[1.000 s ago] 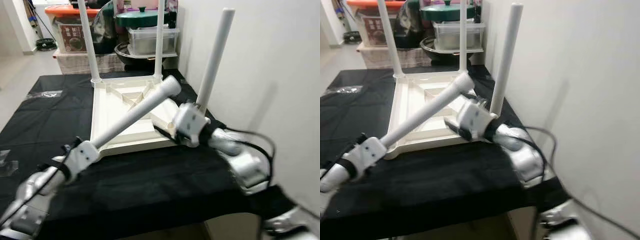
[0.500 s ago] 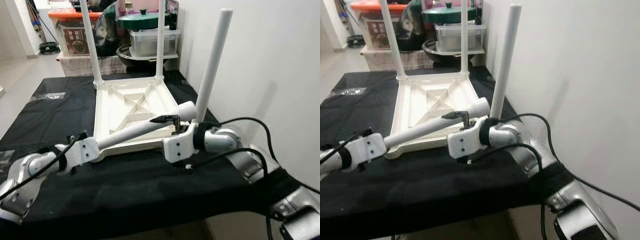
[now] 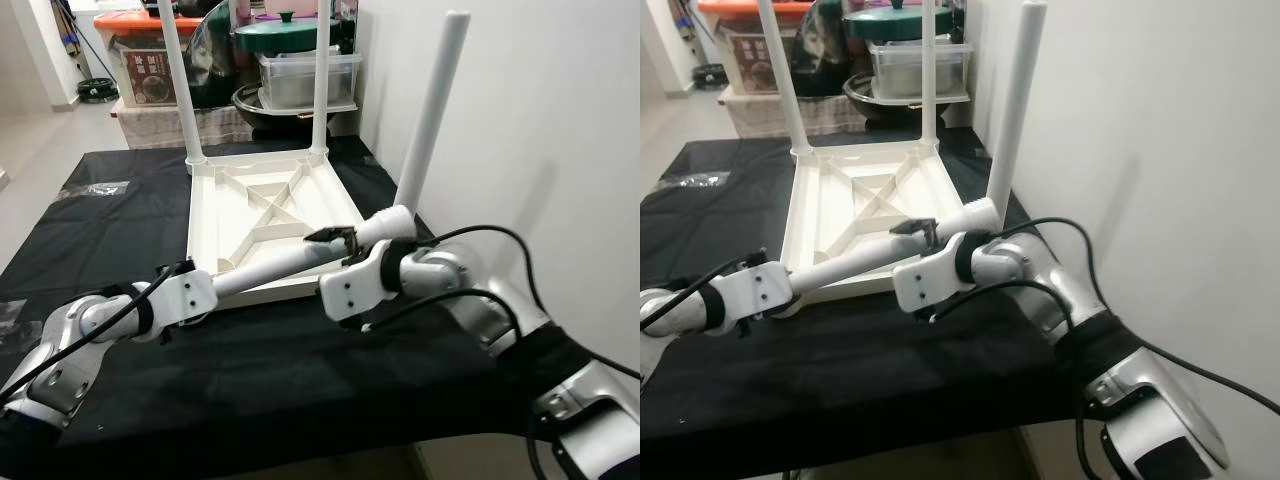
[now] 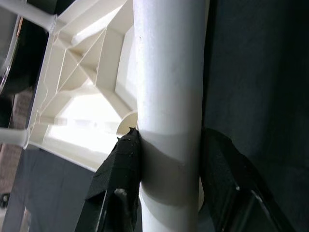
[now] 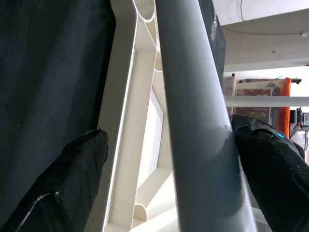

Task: Building children table

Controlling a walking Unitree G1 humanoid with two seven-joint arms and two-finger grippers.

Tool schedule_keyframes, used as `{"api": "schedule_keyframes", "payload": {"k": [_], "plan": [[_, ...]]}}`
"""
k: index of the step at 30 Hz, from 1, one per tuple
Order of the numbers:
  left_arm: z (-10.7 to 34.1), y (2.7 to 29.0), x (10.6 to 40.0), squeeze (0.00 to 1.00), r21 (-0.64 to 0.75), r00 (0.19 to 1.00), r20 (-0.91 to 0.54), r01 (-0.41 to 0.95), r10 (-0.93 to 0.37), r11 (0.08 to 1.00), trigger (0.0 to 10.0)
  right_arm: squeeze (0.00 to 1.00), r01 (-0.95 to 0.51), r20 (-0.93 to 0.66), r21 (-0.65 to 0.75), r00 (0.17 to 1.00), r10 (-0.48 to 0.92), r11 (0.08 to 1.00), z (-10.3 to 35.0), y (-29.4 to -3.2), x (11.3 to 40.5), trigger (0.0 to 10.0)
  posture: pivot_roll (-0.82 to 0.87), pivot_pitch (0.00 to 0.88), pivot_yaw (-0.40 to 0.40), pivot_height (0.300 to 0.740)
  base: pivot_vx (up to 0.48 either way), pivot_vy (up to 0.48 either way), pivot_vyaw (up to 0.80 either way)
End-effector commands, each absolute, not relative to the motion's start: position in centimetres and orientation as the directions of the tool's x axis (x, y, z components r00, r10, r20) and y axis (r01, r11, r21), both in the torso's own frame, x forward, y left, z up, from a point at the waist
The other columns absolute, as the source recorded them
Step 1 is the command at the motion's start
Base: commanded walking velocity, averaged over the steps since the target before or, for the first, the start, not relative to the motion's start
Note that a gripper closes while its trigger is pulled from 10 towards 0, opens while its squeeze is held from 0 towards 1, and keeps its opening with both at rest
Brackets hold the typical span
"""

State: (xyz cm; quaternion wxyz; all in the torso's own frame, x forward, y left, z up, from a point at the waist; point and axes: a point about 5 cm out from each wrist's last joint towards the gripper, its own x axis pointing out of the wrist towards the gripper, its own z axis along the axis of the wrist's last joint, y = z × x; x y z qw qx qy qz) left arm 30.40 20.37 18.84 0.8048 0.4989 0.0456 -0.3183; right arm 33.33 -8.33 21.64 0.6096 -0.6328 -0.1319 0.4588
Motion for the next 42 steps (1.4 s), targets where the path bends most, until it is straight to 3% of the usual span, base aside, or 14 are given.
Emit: {"api": "schedule_keyframes", "payload": {"k": [1,5,12,13,15,16,21,34,35,37,38,42], "plan": [[19.1,19.7,30.7,0.0,0.767,0.776,-0.387,0.571,-0.499,0.294,10.0,0.0,-0.395,-0.449,-0.882,0.544,0.709,-0.256,21.4,-7.8,33.6,10.0,0.0,0.0,-0.022,0.74,0.0,0.0,0.0],[19.8,18.5,31.4,0.0,0.768,0.757,-0.373,0.576,-0.537,0.278,10.0,0.0,-0.404,-0.459,-0.879,0.568,0.683,-0.254,20.9,-6.8,34.1,10.0,0.0,0.0,-0.025,0.74,0.0,0.0,0.0],[20.0,16.2,31.5,0.0,0.746,0.713,-0.35,0.605,-0.608,0.279,10.0,0.0,-0.418,-0.404,-0.9,0.686,0.605,-0.128,20.9,-6.2,36.3,10.0,-0.02,0.0,-0.024,0.74,0.0,0.0,0.0],[19.9,15.8,31.5,0.0,0.741,0.707,-0.347,0.609,-0.617,0.282,10.0,0.0,-0.424,-0.405,-0.898,0.698,0.591,-0.115,20.7,-6.4,36.5,2.6,-0.01,0.0,-0.026,0.74,0.0,0.0,0.0],[19.9,15.6,31.5,0.0,0.739,0.704,-0.344,0.612,-0.622,0.284,10.0,0.0,-0.429,-0.407,-0.897,0.703,0.583,-0.109,20.6,-6.5,36.6,2.6,-0.01,0.0,-0.026,0.74,0.0,0.0,0.0],[19.9,15.4,31.5,0.0,0.737,0.701,-0.342,0.614,-0.626,0.284,10.0,0.0,-0.434,-0.41,-0.895,0.707,0.576,-0.105,20.5,-6.7,36.7,0.0,-0.01,0.0,-0.027,0.74,0.0,0.0,0.0],[19.8,15.3,31.4,0.0,0.732,0.698,-0.339,0.616,-0.631,0.29,10.0,0.0,-0.441,-0.412,-0.892,0.71,0.571,-0.096,20.4,-6.9,36.8,0.0,-0.01,0.0,-0.028,0.74,0.0,0.0,0.0],[21.2,15.7,31.7,0.0,0.713,0.741,-0.223,0.567,-0.633,0.412,10.0,0.0,-0.448,-0.406,-0.892,0.724,0.558,-0.068,19.5,-7.4,36.9,0.0,-0.01,0.0,-0.032,0.74,0.0,0.0,0.0],[21.6,15.6,31.6,0.86,0.711,0.732,-0.196,0.564,-0.653,0.42,10.0,0.0,-0.447,-0.405,-0.892,0.726,0.556,-0.066,19.4,-7.5,36.9,0.0,-0.01,0.0,-0.033,0.74,0.0,0.0,0.0],[21.6,15.6,31.6,0.86,0.711,0.732,-0.196,0.564,-0.653,0.42,10.0,0.0,-0.447,-0.405,-0.892,0.726,0.556,-0.066,19.4,-7.5,36.9,0.0,-0.01,0.0,-0.033,0.74,0.0,0.0,0.0],[22.0,15.7,31.4,1.0,0.7,0.723,-0.173,0.568,-0.669,0.432,10.0,0.0,-0.446,-0.404,-0.892,0.727,0.555,-0.066,19.3,-7.5,36.9,0.0,-0.01,0.0,-0.035,0.74,0.0,0.0,0.0],[23.4,16.1,30.5,1.0,0.692,0.709,-0.107,0.557,-0.697,0.46,10.0,0.0,-0.45,-0.411,-0.89,0.731,0.544,-0.068,19.1,-7.9,37.0,0.0,-0.01,0.0,-0.036,0.74,0.0,0.0,0.0]]}}
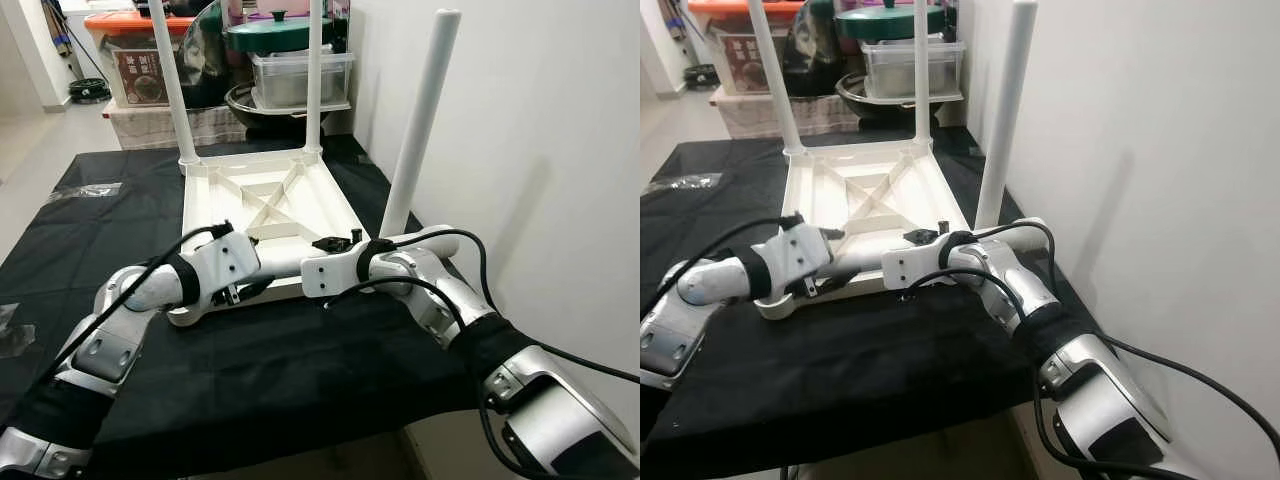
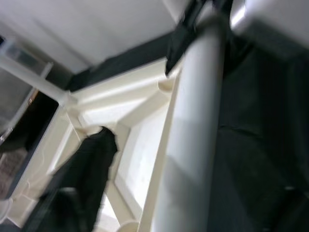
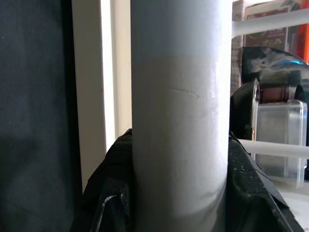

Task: Building children table

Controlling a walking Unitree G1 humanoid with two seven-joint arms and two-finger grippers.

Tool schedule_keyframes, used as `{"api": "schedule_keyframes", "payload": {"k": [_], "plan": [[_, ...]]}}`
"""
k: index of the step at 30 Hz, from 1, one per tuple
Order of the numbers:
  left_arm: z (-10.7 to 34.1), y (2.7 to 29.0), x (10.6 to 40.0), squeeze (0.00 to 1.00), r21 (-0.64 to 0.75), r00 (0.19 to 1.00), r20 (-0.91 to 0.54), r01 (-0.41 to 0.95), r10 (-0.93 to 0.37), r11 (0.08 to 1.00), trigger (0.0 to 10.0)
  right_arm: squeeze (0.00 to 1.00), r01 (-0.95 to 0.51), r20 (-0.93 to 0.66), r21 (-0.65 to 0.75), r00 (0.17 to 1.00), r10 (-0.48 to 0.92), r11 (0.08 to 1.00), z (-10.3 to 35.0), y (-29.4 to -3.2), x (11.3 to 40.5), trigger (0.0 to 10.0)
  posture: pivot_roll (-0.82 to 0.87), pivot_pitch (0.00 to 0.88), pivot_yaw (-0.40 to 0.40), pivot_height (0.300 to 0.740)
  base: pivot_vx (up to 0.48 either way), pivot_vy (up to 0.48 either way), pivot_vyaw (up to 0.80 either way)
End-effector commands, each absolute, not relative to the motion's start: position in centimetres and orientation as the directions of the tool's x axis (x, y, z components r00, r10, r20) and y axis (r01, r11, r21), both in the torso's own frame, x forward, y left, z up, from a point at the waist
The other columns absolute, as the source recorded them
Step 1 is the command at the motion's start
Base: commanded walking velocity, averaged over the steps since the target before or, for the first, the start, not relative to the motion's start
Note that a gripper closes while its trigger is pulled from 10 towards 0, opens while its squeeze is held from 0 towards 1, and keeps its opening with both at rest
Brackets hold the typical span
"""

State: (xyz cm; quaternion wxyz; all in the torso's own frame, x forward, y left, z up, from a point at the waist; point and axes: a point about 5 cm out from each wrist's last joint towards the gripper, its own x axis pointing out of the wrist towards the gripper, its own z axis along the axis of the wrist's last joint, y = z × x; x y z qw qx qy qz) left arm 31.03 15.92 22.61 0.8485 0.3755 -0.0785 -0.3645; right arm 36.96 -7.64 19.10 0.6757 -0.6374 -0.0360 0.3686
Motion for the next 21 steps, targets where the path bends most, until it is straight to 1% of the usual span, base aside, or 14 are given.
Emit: {"api": "schedule_keyframes", "payload": {"k": [1,6,7,10,11,12,13,14,15,16,17,18,20,21], "plan": [[24.3,16.0,29.9,1.0,0.685,0.694,-0.055,0.549,-0.717,0.479,10.0,0.0,-0.452,-0.407,-0.891,0.738,0.538,-0.054,19.1,-8.1,37.2,0.0,0.0,0.0,-0.037,0.74,0.0,0.0,0.0],[25.4,15.8,28.8,1.0,0.675,0.669,0.018,0.54,-0.743,0.503,10.0,0.0,-0.449,-0.389,-0.893,0.756,0.526,-0.014,19.3,-8.4,37.5,0.0,0.0,0.0,-0.045,0.74,0.0,0.0,0.0],[25.7,15.6,27.6,1.0,0.66,0.646,0.05,0.551,-0.762,0.511,10.0,0.0,-0.443,-0.339,-0.892,0.783,0.521,0.086,20.2,-8.5,38.1,0.0,0.01,0.0,-0.046,0.74,0.0,0.0,0.0],[25.8,15.5,26.8,1.0,0.65,0.63,0.069,0.56,-0.774,0.514,10.0,0.0,-0.437,-0.304,-0.886,0.801,0.515,0.157,20.8,-8.5,38.4,0.0,0.01,0.0,-0.046,0.74,0.0,0.0,0.0],[25.7,15.6,25.8,0.2,0.615,0.635,0.112,0.56,-0.764,0.555,10.0,0.0,-0.441,-0.243,-0.846,0.82,0.518,0.3,22.1,-8.4,39.0,0.0,0.02,0.0,-0.055,0.74,0.0,0.0,0.0],[25.7,15.6,25.8,0.2,0.615,0.635,0.112,0.56,-0.764,0.555,10.0,0.0,-0.441,-0.243,-0.846,0.82,0.518,0.3,22.1,-8.4,39.0,0.0,0.02,0.0,-0.055,0.74,0.0,0.0,0.0],[25.4,15.8,25.0,0.0,0.576,0.639,0.141,0.568,-0.756,0.588,10.0,0.0,-0.443,-0.194,-0.798,0.831,0.522,0.408,23.3,-8.4,39.4,0.0,0.03,0.0,-0.063,0.74,0.0,0.0,0.0],[25.4,15.8,25.0,0.0,0.576,0.639,0.141,0.568,-0.756,0.588,10.0,0.0,-0.443,-0.194,-0.798,0.831,0.522,0.408,23.3,-8.4,39.4,0.0,0.03,0.0,-0.063,0.74,0.0,0.0,0.0],[24.9,16.0,24.4,0.0,0.539,0.647,0.149,0.581,-0.748,0.61,10.0,0.0,-0.455,-0.151,-0.735,0.833,0.532,0.503,24.6,-8.2,39.7,0.0,0.04,0.0,-0.065,0.74,0.0,0.0,0.0],[24.9,16.0,24.4,0.0,0.539,0.647,0.149,0.581,-0.748,0.61,10.0,0.0,-0.455,-0.151,-0.735,0.833,0.532,0.503,24.6,-8.2,39.7,0.0,0.04,0.0,-0.065,0.74,0.0,0.0,0.0],[24.3,16.2,23.8,0.0,0.51,0.652,0.143,0.596,-0.745,0.62,10.0,0.0,-0.469,-0.112,-0.671,0.83,0.547,0.574,26.0,-8.0,39.9,0.0,0.04,0.0,-0.07,0.74,0.0,0.0,0.0],[24.3,16.2,23.8,0.0,0.51,0.652,0.143,0.596,-0.745,0.62,10.0,0.0,-0.469,-0.112,-0.671,0.83,0.547,0.574,26.0,-8.0,39.9,0.0,0.04,0.0,-0.07,0.74,0.0,0.0,0.0],[22.7,16.4,23.2,0.0,0.455,0.667,0.104,0.628,-0.738,0.631,10.0,0.0,-0.48,-0.005,-0.541,0.823,0.568,0.69,29.1,-7.5,40.0,0.0,0.05,0.0,-0.069,0.74,0.0,0.0,0.0],[22.7,16.4,23.2,0.0,0.455,0.667,0.104,0.628,-0.738,0.631,10.0,0.0,-0.48,-0.005,-0.541,0.823,0.568,0.69,29.1,-7.5,40.0,0.0,0.05,0.0,-0.069,0.74,0.0,0.0,0.0]]}}
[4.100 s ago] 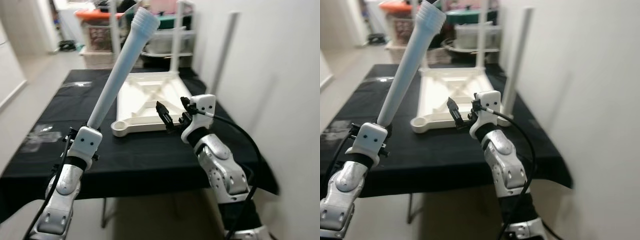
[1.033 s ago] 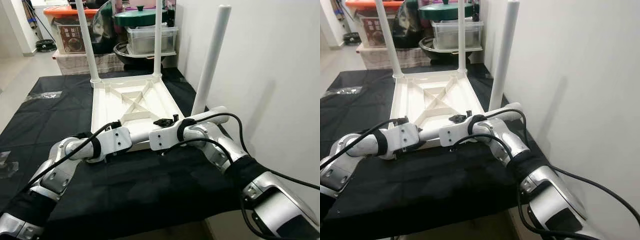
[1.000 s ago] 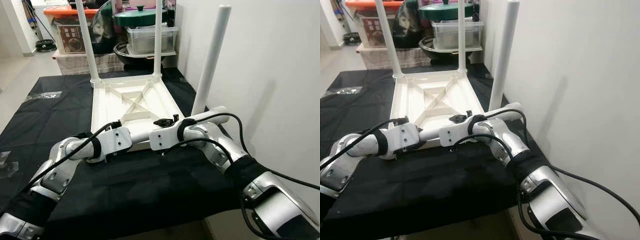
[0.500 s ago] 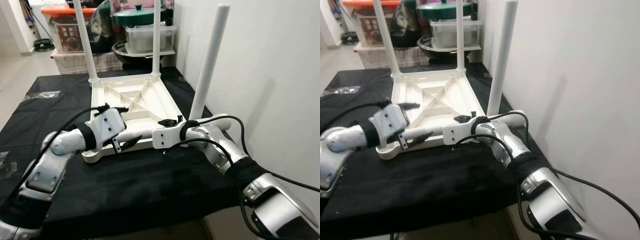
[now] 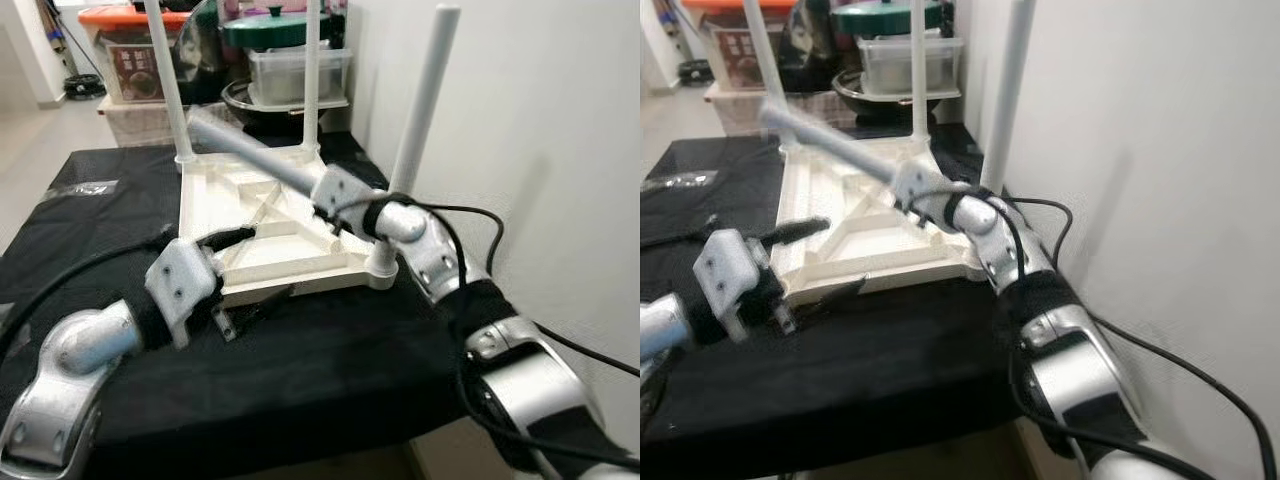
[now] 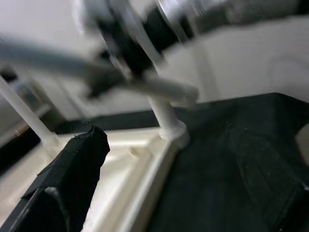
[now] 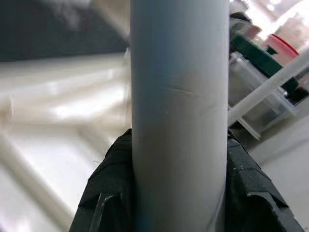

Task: Building children table

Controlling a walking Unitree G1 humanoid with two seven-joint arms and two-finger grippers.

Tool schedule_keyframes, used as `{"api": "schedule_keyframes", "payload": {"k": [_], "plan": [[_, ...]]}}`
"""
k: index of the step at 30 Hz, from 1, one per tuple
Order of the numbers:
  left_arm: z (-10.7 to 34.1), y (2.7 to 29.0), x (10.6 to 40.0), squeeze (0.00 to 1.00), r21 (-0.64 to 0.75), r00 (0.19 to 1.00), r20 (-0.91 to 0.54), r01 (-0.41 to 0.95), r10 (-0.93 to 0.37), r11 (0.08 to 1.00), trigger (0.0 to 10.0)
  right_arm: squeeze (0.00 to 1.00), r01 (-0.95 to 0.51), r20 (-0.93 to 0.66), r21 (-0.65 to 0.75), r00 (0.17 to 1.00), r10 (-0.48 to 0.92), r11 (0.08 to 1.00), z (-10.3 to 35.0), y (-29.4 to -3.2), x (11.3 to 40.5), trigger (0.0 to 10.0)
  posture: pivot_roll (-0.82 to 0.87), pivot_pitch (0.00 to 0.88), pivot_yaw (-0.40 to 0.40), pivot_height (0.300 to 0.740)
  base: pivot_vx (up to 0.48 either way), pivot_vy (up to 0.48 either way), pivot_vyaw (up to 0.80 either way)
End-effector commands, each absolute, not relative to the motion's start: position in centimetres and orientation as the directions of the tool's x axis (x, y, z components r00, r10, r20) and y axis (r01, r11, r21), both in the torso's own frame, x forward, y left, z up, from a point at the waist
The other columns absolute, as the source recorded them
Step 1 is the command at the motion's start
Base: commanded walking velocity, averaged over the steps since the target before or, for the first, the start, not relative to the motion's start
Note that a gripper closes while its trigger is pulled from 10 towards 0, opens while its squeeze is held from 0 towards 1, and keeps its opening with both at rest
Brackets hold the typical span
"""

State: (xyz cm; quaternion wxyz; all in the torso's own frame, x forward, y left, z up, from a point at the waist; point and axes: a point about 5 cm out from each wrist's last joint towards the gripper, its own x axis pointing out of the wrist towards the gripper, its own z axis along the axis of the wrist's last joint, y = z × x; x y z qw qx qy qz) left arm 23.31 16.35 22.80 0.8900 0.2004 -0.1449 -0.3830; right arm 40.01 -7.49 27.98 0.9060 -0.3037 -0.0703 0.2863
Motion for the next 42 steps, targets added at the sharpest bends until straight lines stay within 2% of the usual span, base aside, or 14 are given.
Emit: {"api": "schedule_keyframes", "payload": {"k": [1,6,8,9,10,11,16,18,20,26,32,40,41,42], "plan": [[22.1,16.4,23.1,0.0,0.431,0.673,0.09,0.638,-0.734,0.638,10.0,0.0,-0.488,0.038,-0.473,0.821,0.57,0.733,30.3,-7.3,40.1,0.0,0.05,0.0,-0.068,0.74,0.0,0.0,0.0],[21.2,16.6,23.0,0.0,0.374,0.696,0.082,0.642,-0.713,0.67,10.0,0.0,-0.484,0.119,-0.348,0.826,0.55,0.803,32.0,-7.2,40.3,0.0,0.05,0.0,-0.068,0.74,0.0,0.0,0.0],[20.9,16.8,23.2,0.0,0.352,0.719,0.084,0.626,-0.69,0.695,10.0,0.0,-0.495,0.165,-0.257,0.824,0.542,0.83,32.7,-7.0,40.4,0.0,0.05,0.0,-0.067,0.74,0.0,0.0,0.0],[20.7,17.3,23.7,0.0,0.323,0.758,0.101,0.588,-0.645,0.741,10.0,0.0,-0.524,0.215,-0.141,0.812,0.543,0.84,33.4,-6.7,40.3,0.0,0.05,0.0,-0.072,0.74,0.0,0.0,0.0],[20.7,17.3,23.7,0.0,0.323,0.758,0.101,0.588,-0.645,0.741,10.0,0.0,-0.524,0.215,-0.141,0.812,0.543,0.84,33.4,-6.7,40.3,0.0,0.05,0.0,-0.072,0.74,0.0,0.0,0.0],[20.7,17.9,24.2,0.0,0.288,0.791,0.125,0.549,-0.599,0.785,10.0,0.0,-0.563,0.257,-0.024,0.795,0.55,0.826,34.0,-6.3,40.1,0.0,0.05,0.0,-0.07,0.74,0.0,0.0,0.0],[20.8,18.4,24.8,0.0,0.254,0.818,0.149,0.511,-0.555,0.821,10.0,0.0,-0.615,0.29,0.075,0.766,0.573,0.785,34.3,-5.6,39.8,0.0,0.05,0.0,-0.071,0.74,0.0,0.0,0.0],[21.0,19.1,26.2,0.0,0.181,0.836,0.187,0.487,-0.516,0.854,10.0,0.0,-0.726,0.356,0.179,0.677,0.644,0.664,34.1,-3.0,38.2,0.0,0.04,0.0,-0.063,0.74,0.0,0.0,0.0],[21.0,19.1,26.2,0.0,0.181,0.836,0.187,0.487,-0.516,0.854,10.0,0.0,-0.726,0.356,0.179,0.677,0.644,0.664,34.1,-3.0,38.2,0.0,0.04,0.0,-0.063,0.74,0.0,0.0,0.0],[20.7,19.0,28.2,0.0,0.042,0.809,0.191,0.56,-0.557,0.828,10.0,0.0,-0.837,0.394,0.193,0.545,0.74,0.513,33.6,1.9,35.4,0.0,0.0,0.0,-0.033,0.74,0.0,0.0,0.0],[20.6,18.6,28.9,0.0,0.023,0.802,0.184,0.575,-0.569,0.818,10.0,0.0,-0.886,0.409,0.195,0.463,0.786,0.42,34.0,4.7,33.8,0.0,0.01,0.0,-0.04,0.74,0.0,0.0,0.0],[20.4,19.0,29.3,0.0,0.004,0.815,0.18,0.559,-0.55,0.829,10.0,0.0,-0.925,0.435,0.191,0.38,0.817,0.328,34.7,5.7,31.9,0.0,0.01,0.0,-0.05,0.74,0.0,0.0,0.0],[20.3,19.1,29.5,0.0,0.004,0.818,0.186,0.553,-0.544,0.833,1.5,0.0,-0.928,0.437,0.19,0.372,0.819,0.321,34.7,5.7,31.7,0.0,0.01,0.0,-0.05,0.74,0.0,0.0,0.0],[20.3,19.1,29.5,0.0,0.004,0.818,0.186,0.553,-0.544,0.833,1.5,0.0,-0.928,0.437,0.19,0.372,0.819,0.321,34.7,5.7,31.7,0.0,0.01,0.0,-0.05,0.74,0.0,0.0,0.0]]}}
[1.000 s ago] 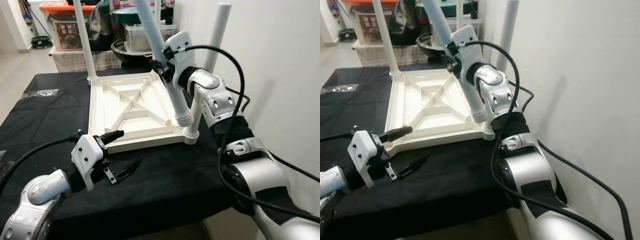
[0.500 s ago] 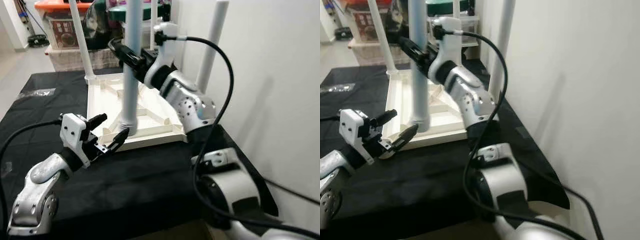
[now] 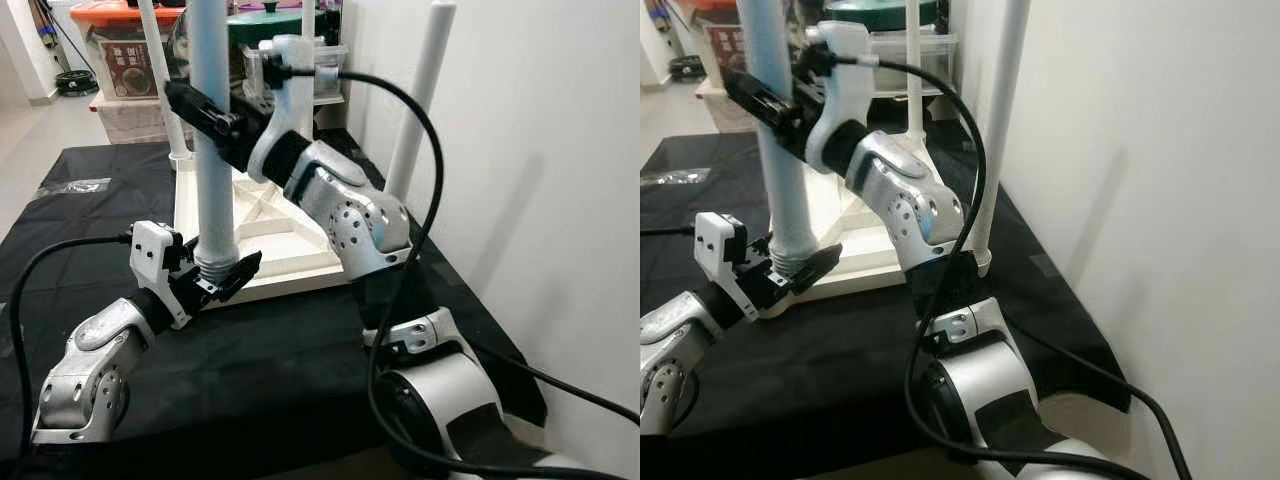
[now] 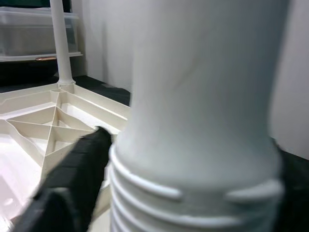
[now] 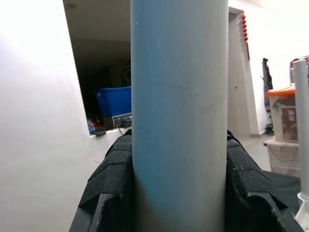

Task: Building children table

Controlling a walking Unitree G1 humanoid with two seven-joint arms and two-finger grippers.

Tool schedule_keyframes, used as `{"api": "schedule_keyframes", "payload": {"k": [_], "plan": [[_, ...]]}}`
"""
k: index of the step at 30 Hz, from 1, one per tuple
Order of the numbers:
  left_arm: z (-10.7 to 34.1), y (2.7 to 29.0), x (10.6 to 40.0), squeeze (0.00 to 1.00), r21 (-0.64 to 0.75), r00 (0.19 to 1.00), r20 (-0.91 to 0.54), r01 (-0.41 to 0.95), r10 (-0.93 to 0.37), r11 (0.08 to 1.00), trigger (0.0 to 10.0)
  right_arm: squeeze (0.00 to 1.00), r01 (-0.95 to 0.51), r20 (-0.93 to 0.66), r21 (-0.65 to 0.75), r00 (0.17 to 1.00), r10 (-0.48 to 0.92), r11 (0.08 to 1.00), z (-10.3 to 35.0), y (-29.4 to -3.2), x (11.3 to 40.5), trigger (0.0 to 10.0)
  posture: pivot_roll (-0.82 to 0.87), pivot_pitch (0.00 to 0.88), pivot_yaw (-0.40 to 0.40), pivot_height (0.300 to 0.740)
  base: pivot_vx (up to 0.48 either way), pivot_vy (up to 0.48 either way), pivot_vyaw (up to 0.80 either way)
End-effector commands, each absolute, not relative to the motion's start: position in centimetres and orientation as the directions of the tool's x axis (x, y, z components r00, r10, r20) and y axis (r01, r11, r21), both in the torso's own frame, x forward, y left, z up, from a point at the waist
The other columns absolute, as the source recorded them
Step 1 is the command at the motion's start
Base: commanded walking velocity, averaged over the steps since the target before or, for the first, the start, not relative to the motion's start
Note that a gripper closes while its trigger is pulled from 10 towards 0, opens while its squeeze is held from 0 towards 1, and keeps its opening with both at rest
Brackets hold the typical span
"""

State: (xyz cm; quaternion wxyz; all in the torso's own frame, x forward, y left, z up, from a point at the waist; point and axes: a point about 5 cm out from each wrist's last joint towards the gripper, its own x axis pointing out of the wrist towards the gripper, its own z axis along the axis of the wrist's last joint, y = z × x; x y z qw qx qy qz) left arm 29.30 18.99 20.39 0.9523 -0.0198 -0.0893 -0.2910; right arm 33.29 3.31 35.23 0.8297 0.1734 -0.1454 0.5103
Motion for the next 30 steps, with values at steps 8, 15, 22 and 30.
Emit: {"api": "schedule_keyframes", "payload": {"k": [8,15,22,30], "plan": [[19.7,19.0,29.5,0.0,0.014,0.818,0.167,0.556,-0.55,0.831,0.0,0.0,-0.932,0.45,0.195,0.362,0.816,0.306,34.8,5.6,31.3,0.0,0.0,0.0,-0.047,0.74,0.0,0.0,0.0],[19.9,18.8,29.4,0.0,0.053,0.808,0.146,0.57,-0.571,0.82,0.0,0.0,-0.938,0.43,0.18,0.347,0.834,0.298,34.5,5.4,31.0,0.0,0.01,0.0,-0.053,0.74,0.0,0.0,0.0],[19.8,18.3,28.5,0.0,0.246,0.778,0.06,0.596,-0.625,0.765,10.0,1.0,-0.948,0.299,0.082,0.318,0.9,0.307,31.7,4.6,30.9,10.0,0.02,0.0,-0.056,0.74,0.0,0.0,0.0],[20.0,18.3,27.4,0.0,0.315,0.744,0.009,0.632,-0.668,0.708,10.0,0.0,-0.947,0.188,0.059,0.322,0.928,0.316,28.4,3.6,31.0,10.0,0.02,0.0,-0.056,0.74,0.0,0.0,0.0]]}}
